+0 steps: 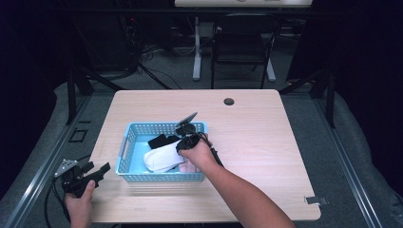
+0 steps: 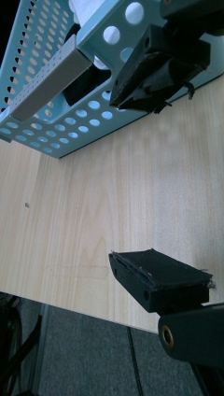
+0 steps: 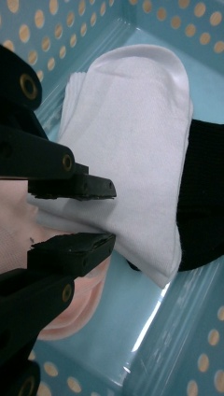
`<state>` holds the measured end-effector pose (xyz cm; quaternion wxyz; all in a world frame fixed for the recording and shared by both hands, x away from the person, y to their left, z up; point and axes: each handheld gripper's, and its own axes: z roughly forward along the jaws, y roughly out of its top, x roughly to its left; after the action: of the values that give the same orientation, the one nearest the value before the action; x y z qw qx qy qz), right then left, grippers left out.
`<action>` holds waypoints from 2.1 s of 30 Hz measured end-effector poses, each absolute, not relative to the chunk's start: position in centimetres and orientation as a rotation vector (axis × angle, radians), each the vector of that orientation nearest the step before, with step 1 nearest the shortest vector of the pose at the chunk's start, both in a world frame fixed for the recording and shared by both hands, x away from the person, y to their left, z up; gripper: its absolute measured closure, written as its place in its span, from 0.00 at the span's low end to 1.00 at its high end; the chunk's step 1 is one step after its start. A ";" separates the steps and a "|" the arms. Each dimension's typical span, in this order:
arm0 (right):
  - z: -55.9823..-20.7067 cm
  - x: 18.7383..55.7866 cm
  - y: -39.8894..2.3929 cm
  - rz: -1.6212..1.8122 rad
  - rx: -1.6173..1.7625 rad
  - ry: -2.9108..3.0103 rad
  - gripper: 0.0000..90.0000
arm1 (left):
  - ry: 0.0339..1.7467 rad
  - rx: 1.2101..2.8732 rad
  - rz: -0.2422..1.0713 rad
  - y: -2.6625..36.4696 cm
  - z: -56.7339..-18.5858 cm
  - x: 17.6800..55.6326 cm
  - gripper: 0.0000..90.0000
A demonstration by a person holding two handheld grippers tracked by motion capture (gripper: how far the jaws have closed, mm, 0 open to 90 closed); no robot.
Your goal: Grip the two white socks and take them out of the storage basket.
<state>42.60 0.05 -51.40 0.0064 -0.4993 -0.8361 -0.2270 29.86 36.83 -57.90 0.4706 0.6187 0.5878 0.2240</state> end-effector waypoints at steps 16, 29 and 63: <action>-50.2 41.0 0.2 -0.940 -1.432 -2.713 0.98 | 1.442 1.519 0.549 36.8 -57.9 29.9 0.23; -46.7 37.1 0.7 -1.320 -1.155 -2.905 0.98 | 1.441 1.524 0.550 36.8 -57.9 29.9 0.23; -39.3 31.8 -7.3 -1.788 -1.135 -2.774 0.98 | 1.443 1.523 0.549 36.7 -57.9 29.9 0.23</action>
<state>31.84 -7.30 -39.28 -0.1733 -0.3204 -0.7828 -0.5045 29.86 36.73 -57.91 0.4676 0.6206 0.5883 0.2238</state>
